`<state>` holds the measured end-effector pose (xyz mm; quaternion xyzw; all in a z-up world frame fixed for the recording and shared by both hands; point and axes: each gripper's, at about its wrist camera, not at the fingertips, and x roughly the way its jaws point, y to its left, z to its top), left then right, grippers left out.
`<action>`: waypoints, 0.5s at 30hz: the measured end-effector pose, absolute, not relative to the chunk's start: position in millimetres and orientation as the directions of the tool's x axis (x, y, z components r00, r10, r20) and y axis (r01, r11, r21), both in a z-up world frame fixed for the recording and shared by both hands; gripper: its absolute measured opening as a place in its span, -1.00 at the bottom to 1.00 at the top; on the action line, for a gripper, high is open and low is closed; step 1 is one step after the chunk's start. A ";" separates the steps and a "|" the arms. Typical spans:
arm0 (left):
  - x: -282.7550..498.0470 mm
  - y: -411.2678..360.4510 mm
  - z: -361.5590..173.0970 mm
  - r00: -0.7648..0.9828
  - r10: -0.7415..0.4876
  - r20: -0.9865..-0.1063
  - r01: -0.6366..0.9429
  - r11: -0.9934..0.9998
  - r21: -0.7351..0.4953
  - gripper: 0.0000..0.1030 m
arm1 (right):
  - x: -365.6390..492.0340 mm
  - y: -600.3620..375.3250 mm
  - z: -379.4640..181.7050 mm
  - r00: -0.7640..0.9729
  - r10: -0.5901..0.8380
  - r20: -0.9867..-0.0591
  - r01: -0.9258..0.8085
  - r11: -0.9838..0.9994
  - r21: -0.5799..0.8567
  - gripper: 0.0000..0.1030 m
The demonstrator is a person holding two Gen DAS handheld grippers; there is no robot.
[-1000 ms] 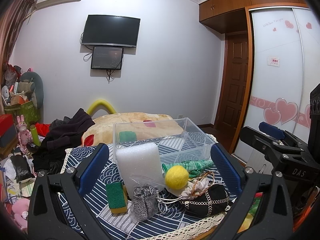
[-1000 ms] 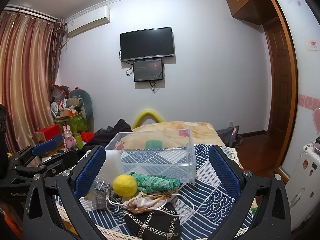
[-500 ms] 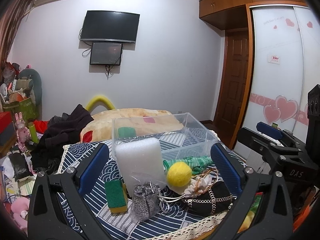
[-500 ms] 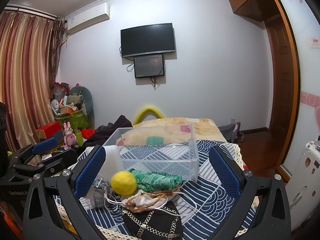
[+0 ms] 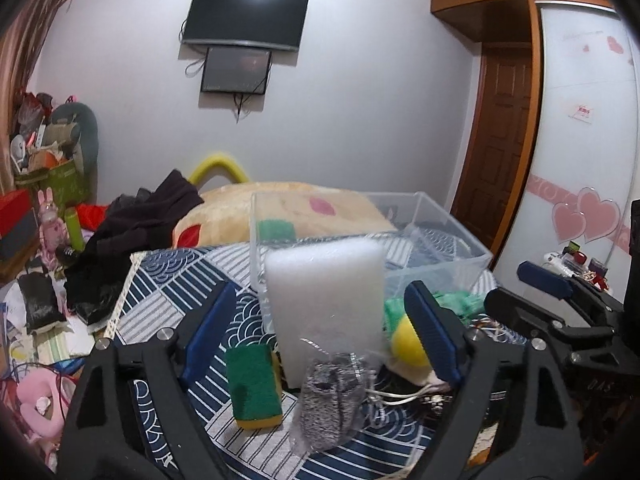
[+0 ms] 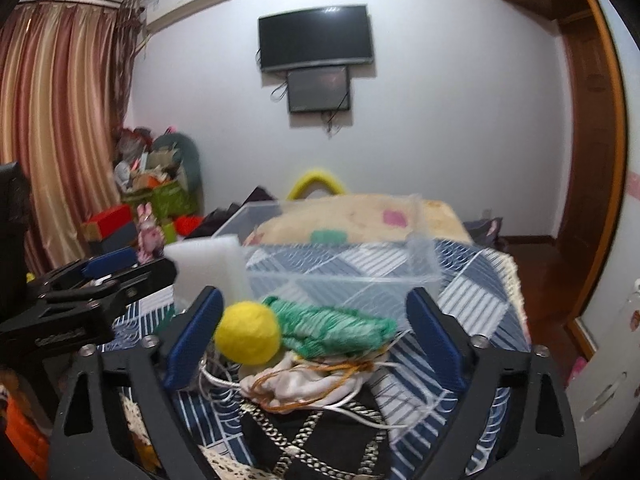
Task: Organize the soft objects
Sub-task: 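Grasp the yellow felt ball with the right tool while the left tool grasps the white foam block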
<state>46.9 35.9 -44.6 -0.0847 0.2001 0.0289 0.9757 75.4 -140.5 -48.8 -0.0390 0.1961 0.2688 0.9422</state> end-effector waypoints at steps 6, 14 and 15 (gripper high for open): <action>62.0 49.9 -60.4 0.901 0.019 -0.433 -0.110 0.976 -0.185 0.62 | 81.9 -125.5 -61.8 0.710 0.546 -0.445 -0.587 0.808 0.056 0.35; 74.0 55.9 -60.4 0.898 -0.039 -0.439 -0.076 0.968 -0.241 0.67 | 89.9 -107.3 -75.5 0.648 0.574 -0.500 -0.641 0.766 0.049 0.11; 76.5 54.9 -60.8 0.895 -0.045 -0.444 -0.072 0.967 -0.243 0.68 | 89.3 -104.7 -77.3 0.647 0.572 -0.505 -0.643 0.764 0.042 0.10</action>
